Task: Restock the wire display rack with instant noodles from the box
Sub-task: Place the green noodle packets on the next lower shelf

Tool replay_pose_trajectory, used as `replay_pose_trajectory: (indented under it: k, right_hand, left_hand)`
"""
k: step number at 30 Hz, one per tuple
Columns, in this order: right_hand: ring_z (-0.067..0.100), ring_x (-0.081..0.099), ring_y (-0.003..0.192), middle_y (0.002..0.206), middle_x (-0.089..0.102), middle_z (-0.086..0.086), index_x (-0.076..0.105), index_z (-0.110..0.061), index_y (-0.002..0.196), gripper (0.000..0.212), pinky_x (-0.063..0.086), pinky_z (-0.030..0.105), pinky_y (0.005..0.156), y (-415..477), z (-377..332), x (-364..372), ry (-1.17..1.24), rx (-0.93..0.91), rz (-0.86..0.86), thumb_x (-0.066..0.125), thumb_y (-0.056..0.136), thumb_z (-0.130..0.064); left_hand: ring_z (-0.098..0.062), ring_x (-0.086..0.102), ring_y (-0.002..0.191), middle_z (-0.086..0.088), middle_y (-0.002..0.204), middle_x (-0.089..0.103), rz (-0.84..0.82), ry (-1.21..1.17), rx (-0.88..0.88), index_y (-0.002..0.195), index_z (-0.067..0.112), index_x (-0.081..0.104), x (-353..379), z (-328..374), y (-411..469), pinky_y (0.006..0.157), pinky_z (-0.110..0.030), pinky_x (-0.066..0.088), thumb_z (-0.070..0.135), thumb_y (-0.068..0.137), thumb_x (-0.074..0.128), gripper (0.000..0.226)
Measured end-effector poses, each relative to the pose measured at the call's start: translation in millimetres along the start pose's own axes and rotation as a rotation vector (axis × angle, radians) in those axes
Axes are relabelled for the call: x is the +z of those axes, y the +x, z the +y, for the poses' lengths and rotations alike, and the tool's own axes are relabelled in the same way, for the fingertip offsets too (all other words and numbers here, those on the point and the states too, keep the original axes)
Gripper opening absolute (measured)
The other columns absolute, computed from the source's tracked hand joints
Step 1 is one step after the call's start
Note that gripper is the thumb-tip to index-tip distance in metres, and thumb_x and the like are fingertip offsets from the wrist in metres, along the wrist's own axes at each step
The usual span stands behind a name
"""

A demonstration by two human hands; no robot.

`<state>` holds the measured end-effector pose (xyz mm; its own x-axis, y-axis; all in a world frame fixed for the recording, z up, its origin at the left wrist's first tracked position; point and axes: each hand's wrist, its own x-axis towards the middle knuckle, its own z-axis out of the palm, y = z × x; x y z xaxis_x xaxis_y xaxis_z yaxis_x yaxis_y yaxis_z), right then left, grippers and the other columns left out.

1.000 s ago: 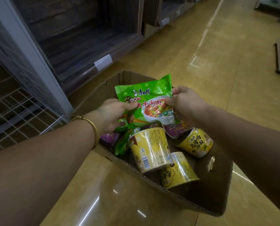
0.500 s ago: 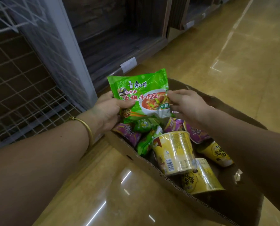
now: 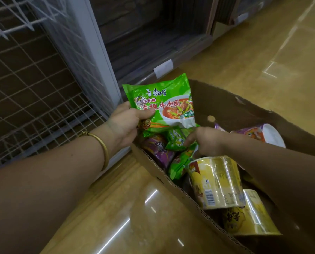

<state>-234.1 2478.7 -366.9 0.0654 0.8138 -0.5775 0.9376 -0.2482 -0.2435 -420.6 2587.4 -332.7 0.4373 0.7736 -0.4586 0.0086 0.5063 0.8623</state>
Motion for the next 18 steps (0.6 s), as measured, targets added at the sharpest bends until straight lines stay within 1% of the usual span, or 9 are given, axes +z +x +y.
replay_pose_trajectory:
  k: [2, 4, 8, 10, 11, 13, 14, 16, 18]
  right_hand:
    - [0.022, 0.053, 0.128, 0.144, 0.054, 0.003, 0.058, -0.024, 0.138, 0.051, 0.043, 0.025, 0.102, 5.6, -4.1, -3.4, -0.094, -0.057, -0.071, 0.070, 0.089, -0.015]
    - [0.022, 0.053, 0.128, 0.143, 0.055, 0.002, 0.057, -0.025, 0.139, 0.053, 0.042, 0.024, 0.100, 11.9, -8.7, -2.4, -0.181, -0.103, -0.121, 0.070, 0.089, -0.016]
    - [0.025, 0.053, 0.126, 0.142, 0.055, 0.003, 0.055, -0.028, 0.139, 0.056, 0.043, 0.026, 0.099, 31.0, -9.7, 8.9, -0.269, -0.140, -0.173, 0.072, 0.087, -0.017]
    - [0.029, 0.051, 0.127, 0.141, 0.053, 0.003, 0.050, -0.028, 0.143, 0.065, 0.046, 0.032, 0.101, 34.2, -12.2, 19.5, -0.382, -0.152, -0.224, 0.077, 0.084, -0.028]
    - [0.031, 0.047, 0.130, 0.142, 0.052, 0.003, 0.047, -0.028, 0.145, 0.072, 0.045, 0.038, 0.103, 34.1, -13.8, 25.6, -0.464, -0.154, -0.252, 0.079, 0.081, -0.034]
    - [0.035, 0.037, 0.135, 0.144, 0.048, 0.003, 0.043, -0.029, 0.148, 0.079, 0.041, 0.048, 0.104, 31.0, -17.2, 35.0, -0.580, -0.141, -0.270, 0.081, 0.078, -0.038]
    - [0.035, 0.036, 0.135, 0.143, 0.048, 0.003, 0.044, -0.028, 0.147, 0.078, 0.042, 0.049, 0.102, 30.2, -18.1, 37.0, -0.600, -0.136, -0.252, 0.081, 0.079, -0.038]
    - [0.031, 0.043, 0.132, 0.141, 0.051, 0.003, 0.048, -0.026, 0.143, 0.069, 0.044, 0.044, 0.099, 29.9, -17.4, 37.7, -0.592, -0.127, -0.197, 0.078, 0.082, -0.038]
    - [0.030, 0.044, 0.130, 0.138, 0.054, 0.003, 0.053, -0.026, 0.139, 0.059, 0.044, 0.040, 0.098, 27.4, -15.1, 35.8, -0.569, -0.120, -0.135, 0.074, 0.085, -0.038]
  left_hand:
    - [-0.034, 0.071, 0.100, -0.019, 0.112, 0.071, -0.005, -0.009, 0.005, 0.122, 0.000, 0.062, -1.0, 1.8, 0.9, 0.084, -0.048, 0.059, -0.008, 0.083, 0.065, 0.040]
    - [-0.034, 0.071, 0.099, -0.019, 0.111, 0.072, -0.005, -0.016, 0.007, 0.119, -0.001, 0.063, 0.2, 2.1, 1.2, 0.083, -0.047, 0.059, -0.009, 0.083, 0.065, 0.037]
    - [-0.029, 0.073, 0.088, -0.020, 0.109, 0.072, -0.015, -0.016, -0.015, 0.116, 0.000, 0.063, 4.1, 0.4, 1.1, 0.072, -0.043, 0.062, -0.009, 0.083, 0.065, 0.034]
    - [-0.031, 0.073, 0.093, -0.020, 0.110, 0.072, -0.006, -0.010, -0.030, 0.119, -0.001, 0.062, 4.0, -1.6, 1.3, 0.072, -0.042, 0.062, -0.009, 0.083, 0.065, 0.036]
    - [-0.031, 0.072, 0.095, -0.020, 0.110, 0.072, -0.005, -0.007, -0.036, 0.120, -0.002, 0.062, 3.9, -2.4, 1.3, 0.071, -0.042, 0.062, -0.009, 0.084, 0.065, 0.037]
    - [-0.030, 0.072, 0.097, -0.018, 0.111, 0.072, -0.011, 0.010, -0.048, 0.122, 0.000, 0.062, 2.7, -3.3, 1.1, 0.070, -0.040, 0.062, -0.008, 0.085, 0.064, 0.038]
    - [-0.030, 0.072, 0.097, -0.018, 0.111, 0.072, -0.014, 0.024, -0.052, 0.122, 0.000, 0.061, 1.3, -3.0, 1.6, 0.070, -0.038, 0.062, -0.007, 0.085, 0.064, 0.038]
    - [-0.030, 0.072, 0.097, -0.017, 0.110, 0.073, -0.012, 0.046, -0.054, 0.123, 0.001, 0.061, -1.1, -2.2, 2.6, 0.073, -0.038, 0.062, -0.007, 0.085, 0.065, 0.039]
    - [-0.029, 0.072, 0.097, -0.016, 0.110, 0.073, 0.003, 0.056, -0.054, 0.122, 0.001, 0.061, -2.9, -2.1, 4.6, 0.073, -0.038, 0.062, -0.007, 0.084, 0.065, 0.039]
